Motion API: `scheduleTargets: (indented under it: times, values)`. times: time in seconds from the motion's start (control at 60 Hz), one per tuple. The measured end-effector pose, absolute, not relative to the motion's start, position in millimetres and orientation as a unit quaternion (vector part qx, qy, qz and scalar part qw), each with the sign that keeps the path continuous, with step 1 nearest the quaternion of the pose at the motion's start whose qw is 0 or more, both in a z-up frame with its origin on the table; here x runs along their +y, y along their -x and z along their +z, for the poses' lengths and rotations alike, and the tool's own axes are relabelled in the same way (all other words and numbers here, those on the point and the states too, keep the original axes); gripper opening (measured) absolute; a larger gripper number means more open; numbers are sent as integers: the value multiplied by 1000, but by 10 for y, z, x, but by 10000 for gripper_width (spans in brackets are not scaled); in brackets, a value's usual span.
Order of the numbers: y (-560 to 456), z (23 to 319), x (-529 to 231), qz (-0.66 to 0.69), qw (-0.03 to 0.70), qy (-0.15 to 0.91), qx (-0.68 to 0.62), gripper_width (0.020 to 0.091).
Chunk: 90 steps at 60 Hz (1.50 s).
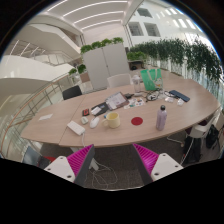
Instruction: Pour water
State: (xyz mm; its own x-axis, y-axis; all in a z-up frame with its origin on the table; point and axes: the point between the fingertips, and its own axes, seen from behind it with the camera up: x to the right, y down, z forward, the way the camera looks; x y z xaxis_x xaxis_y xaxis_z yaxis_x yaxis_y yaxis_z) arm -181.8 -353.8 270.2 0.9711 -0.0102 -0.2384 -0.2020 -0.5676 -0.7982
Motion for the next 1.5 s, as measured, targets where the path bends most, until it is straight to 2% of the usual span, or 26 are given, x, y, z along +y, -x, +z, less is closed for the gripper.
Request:
scheduleTargets:
  times: [0.133, 0.283, 0.633, 0.767, 0.867, 0.9, 0.95, 0.967, 1.183, 1.417, 1.5]
  values:
    - [1530, 2515, -3474, 73, 482, 870, 71, 816]
    - [838, 2266, -3096, 3, 563, 825, 36, 818]
    - [-758, 849, -1220, -53, 603, 794, 56, 815]
    - [-949, 540, -705, -42, 605, 793, 55, 817]
    - [-986, 494, -397, -41, 620, 783, 40, 806]
    - [-973, 501, -376, -40, 624, 779, 38, 780]
    - [-944, 492, -323, -32, 627, 778, 32, 645]
    - [-969, 481, -302, -33, 626, 778, 34, 556]
    - [-928, 466, -267, -15, 649, 759, 53, 545]
    - [-892, 405, -218, 45, 585, 805, 88, 435]
    - [-1081, 617, -215, 49, 576, 809, 107, 421]
